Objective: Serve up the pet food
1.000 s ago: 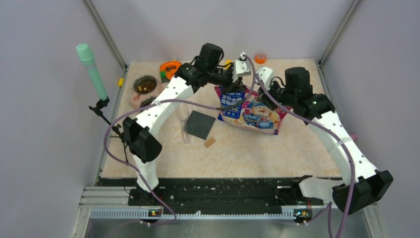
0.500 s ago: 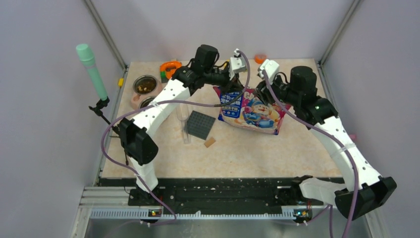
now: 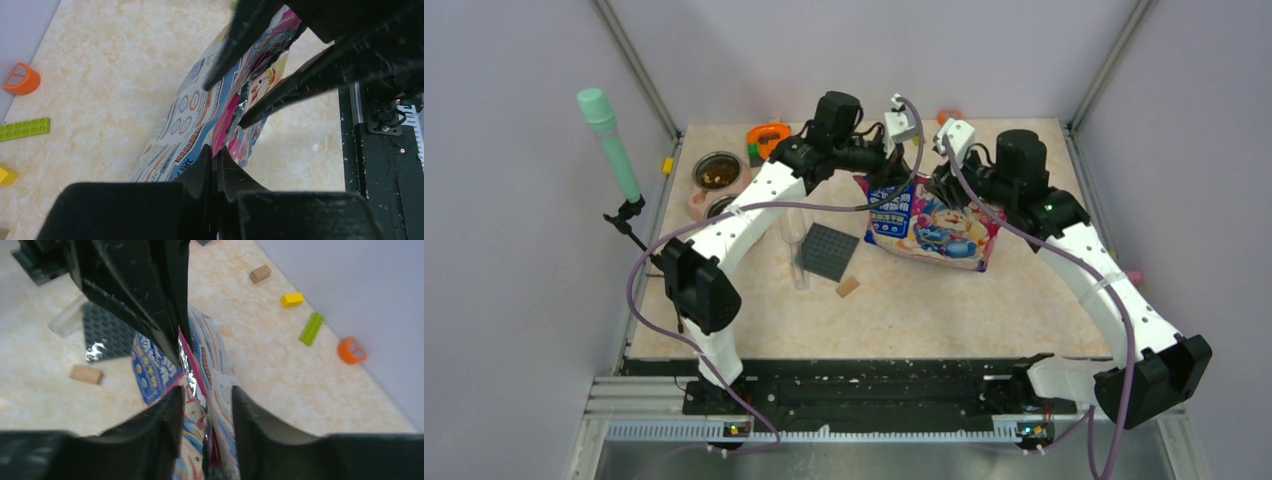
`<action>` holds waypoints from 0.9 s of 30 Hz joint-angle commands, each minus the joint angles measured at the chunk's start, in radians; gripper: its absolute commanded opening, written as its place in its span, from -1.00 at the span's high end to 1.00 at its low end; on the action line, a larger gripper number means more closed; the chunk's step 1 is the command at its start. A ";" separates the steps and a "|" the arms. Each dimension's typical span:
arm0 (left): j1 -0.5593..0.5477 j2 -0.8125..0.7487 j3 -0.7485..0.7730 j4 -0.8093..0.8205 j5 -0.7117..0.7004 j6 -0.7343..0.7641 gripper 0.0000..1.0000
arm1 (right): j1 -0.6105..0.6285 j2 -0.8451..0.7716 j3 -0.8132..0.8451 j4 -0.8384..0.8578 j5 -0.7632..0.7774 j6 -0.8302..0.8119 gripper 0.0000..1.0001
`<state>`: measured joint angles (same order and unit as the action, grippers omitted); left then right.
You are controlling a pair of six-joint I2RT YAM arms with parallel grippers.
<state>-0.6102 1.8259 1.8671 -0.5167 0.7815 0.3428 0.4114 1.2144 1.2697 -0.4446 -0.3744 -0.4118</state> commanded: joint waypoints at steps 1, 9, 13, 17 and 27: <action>0.004 -0.069 -0.016 0.081 0.033 -0.058 1.00 | 0.014 0.035 0.004 0.103 -0.060 0.048 -0.13; 0.006 -0.065 -0.014 0.076 0.028 -0.068 1.00 | 0.034 0.032 -0.032 0.206 0.026 0.063 1.00; 0.023 -0.063 -0.007 0.002 0.017 -0.037 -0.32 | 0.035 -0.006 -0.064 0.257 0.025 0.073 1.00; 0.040 -0.057 -0.010 -0.071 -0.001 0.010 -0.33 | 0.033 -0.015 -0.056 0.230 0.028 0.062 1.00; 0.065 -0.071 -0.046 0.064 -0.059 -0.075 1.00 | 0.032 -0.046 -0.063 0.072 0.189 -0.055 -0.10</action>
<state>-0.5644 1.8088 1.8454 -0.5419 0.7658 0.3149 0.4427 1.2140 1.2037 -0.3183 -0.2955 -0.3893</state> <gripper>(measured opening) 0.015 0.513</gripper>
